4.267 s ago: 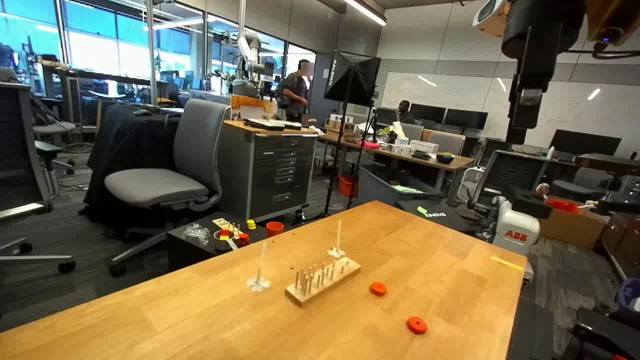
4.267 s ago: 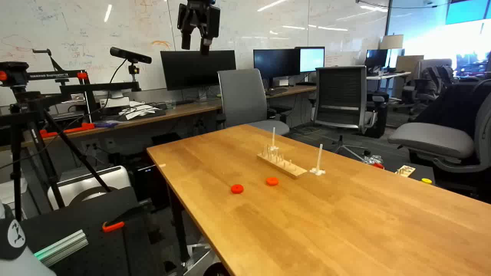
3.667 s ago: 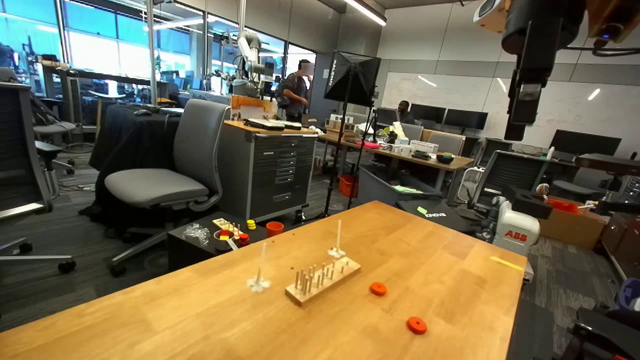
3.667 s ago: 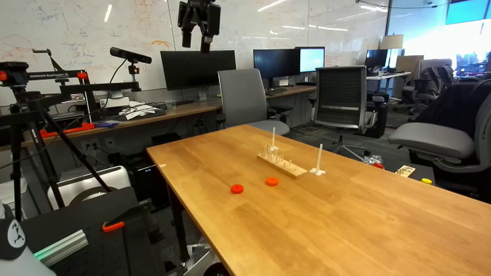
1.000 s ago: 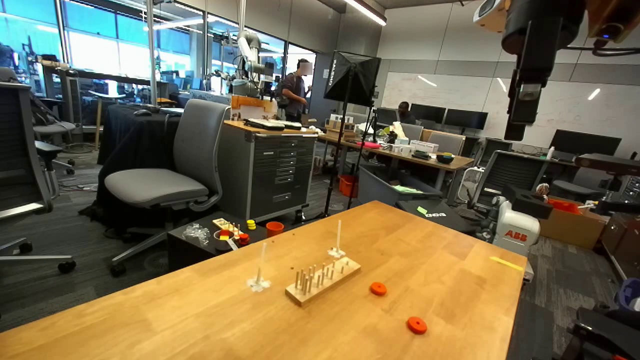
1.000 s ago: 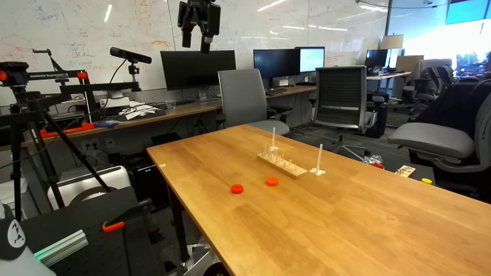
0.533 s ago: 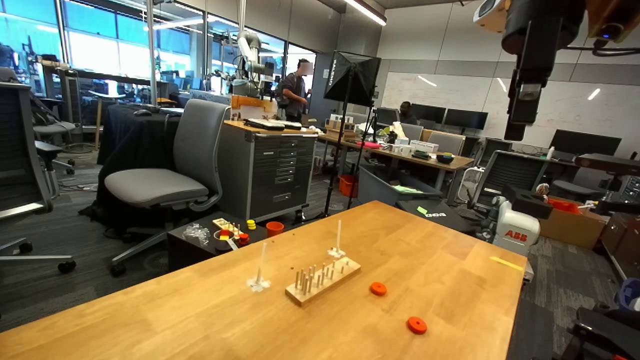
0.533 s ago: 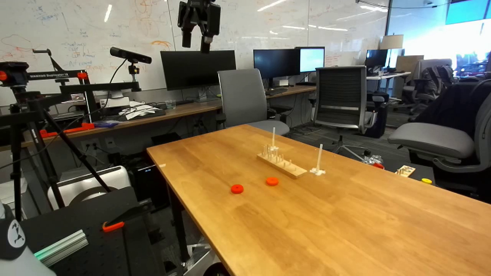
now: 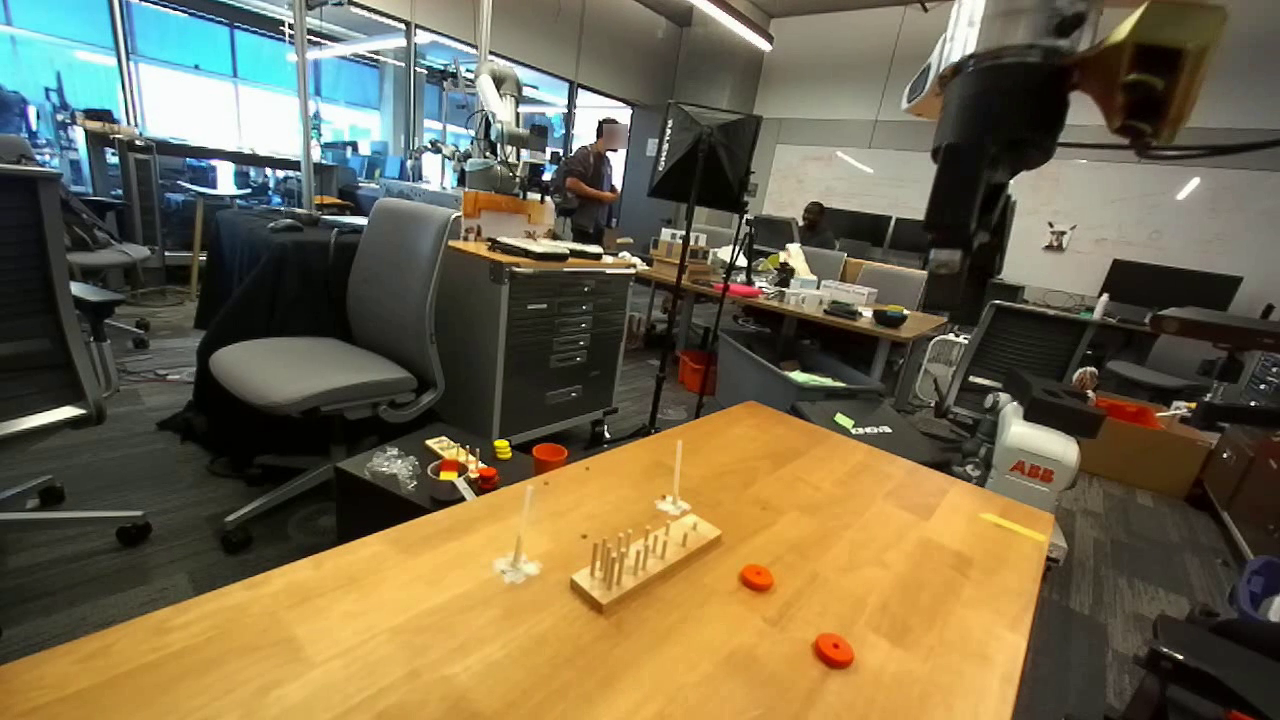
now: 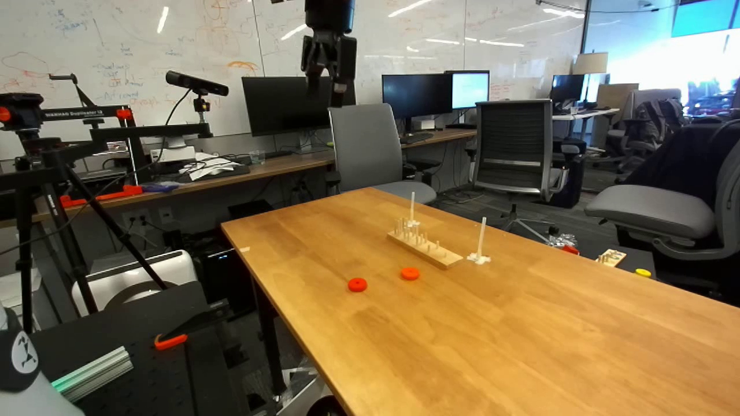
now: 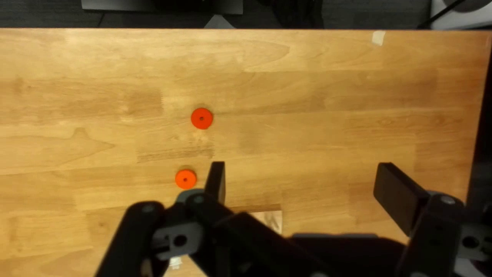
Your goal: Place an orange disk on the wooden base
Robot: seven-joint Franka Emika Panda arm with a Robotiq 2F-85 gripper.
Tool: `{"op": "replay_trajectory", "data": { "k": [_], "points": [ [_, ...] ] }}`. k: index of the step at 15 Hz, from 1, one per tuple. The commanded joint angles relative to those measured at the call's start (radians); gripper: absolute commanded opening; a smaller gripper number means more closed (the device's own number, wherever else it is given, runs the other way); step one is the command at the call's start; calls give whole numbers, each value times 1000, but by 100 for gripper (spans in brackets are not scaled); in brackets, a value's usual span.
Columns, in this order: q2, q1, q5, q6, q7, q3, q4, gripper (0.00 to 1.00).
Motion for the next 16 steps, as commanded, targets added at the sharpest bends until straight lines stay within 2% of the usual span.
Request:
{"op": "replay_trajectory", "data": {
  "k": [1, 5, 6, 11, 16],
  "points": [
    [107, -46, -87, 106, 146, 13, 43, 100],
    [181, -75, -228, 127, 312, -6, 46, 100],
    [151, -66, -178, 130, 230, -6, 16, 100],
    [182, -73, -204, 130, 280, -13, 28, 100],
    [248, -52, -228, 140, 321, 3, 38, 100]
  ]
}}
